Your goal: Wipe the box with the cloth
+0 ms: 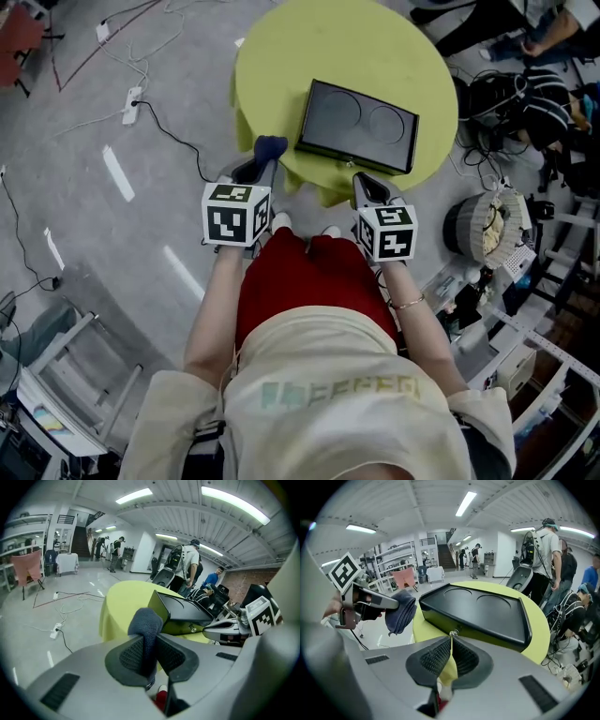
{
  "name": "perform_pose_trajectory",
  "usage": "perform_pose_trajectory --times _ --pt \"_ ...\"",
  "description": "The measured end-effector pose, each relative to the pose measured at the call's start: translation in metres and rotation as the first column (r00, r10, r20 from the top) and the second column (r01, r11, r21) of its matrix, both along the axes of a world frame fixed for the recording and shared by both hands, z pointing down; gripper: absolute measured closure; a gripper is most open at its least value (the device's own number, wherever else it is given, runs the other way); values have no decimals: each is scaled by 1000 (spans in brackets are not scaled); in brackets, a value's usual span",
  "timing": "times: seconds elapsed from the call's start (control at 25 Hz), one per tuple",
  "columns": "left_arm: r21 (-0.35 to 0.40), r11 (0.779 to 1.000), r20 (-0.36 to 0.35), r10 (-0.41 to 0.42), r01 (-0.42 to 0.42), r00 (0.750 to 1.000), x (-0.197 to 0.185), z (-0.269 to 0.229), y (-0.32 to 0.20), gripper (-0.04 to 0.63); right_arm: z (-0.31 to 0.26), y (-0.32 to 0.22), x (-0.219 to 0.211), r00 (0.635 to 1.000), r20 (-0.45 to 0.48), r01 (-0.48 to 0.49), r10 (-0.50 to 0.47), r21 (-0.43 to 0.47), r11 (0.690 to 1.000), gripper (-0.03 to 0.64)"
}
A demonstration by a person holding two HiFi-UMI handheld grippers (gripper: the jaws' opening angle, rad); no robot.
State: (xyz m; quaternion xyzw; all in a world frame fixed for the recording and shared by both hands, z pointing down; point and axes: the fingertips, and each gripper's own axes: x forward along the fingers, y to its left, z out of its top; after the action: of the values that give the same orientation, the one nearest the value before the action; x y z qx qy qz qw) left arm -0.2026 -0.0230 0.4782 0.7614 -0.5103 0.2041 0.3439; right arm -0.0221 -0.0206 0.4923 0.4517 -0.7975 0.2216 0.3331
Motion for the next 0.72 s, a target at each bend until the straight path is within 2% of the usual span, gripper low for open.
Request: perform_pose_trajectory --times 0.2,0.36,0.72 --pt "43 999 -20 -24 25 1000 -20 -17 -21 531 -10 -1 -15 1000 8 12 -12 18 1000 578" --pt "65 998 -34 -17 19 999 -28 -23 -54 531 -9 1 -25 1000 14 9 -9 0 1000 578" --pt "55 997 -25 46 -45 999 6 -12 -133 531 -1 -8 -3 998 33 -55 57 -59 997 578"
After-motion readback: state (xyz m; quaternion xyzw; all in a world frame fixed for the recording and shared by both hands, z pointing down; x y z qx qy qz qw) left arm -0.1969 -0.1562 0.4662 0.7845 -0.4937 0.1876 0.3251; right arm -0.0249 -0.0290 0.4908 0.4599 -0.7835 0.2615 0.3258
